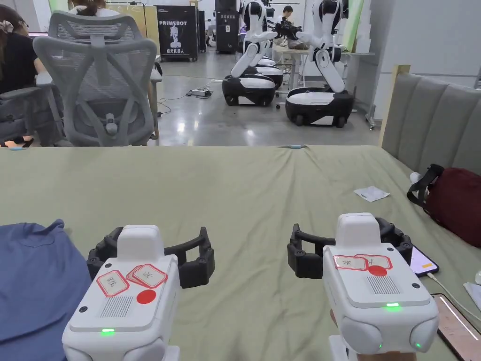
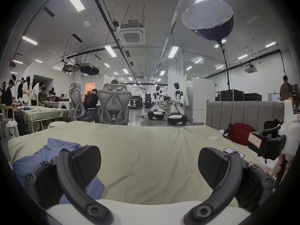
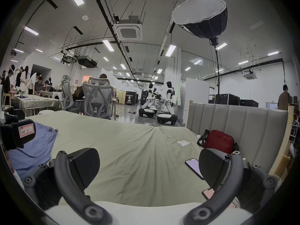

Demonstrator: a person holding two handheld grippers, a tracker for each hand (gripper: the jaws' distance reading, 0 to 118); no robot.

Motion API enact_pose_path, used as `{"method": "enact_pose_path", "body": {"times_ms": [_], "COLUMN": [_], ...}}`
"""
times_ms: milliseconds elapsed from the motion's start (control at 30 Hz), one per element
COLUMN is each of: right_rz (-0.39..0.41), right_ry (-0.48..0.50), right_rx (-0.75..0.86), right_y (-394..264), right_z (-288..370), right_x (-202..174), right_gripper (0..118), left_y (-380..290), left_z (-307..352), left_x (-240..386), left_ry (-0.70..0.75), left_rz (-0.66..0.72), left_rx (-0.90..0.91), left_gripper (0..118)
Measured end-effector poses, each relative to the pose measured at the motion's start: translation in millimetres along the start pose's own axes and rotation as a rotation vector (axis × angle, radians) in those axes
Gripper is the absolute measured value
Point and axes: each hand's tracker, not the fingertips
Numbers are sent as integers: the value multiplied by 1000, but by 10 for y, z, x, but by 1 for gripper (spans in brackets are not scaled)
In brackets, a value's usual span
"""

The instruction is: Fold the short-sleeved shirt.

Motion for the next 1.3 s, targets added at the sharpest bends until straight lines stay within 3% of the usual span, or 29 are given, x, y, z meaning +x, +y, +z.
{"method": "enact_pose_path", "body": {"times_ms": [1300], "right_rz": [4], "right_ry": [12], "right_rx": [-6], "right_y": [-44], "right_z": [7], "right_x": [-8], "right_gripper": [118], "left_y": [-46], "left_z": [10], "left_x": [6], "left_ry": [-11], "left_rz": [1], "left_rx": [-6], "left_gripper": [118]}}
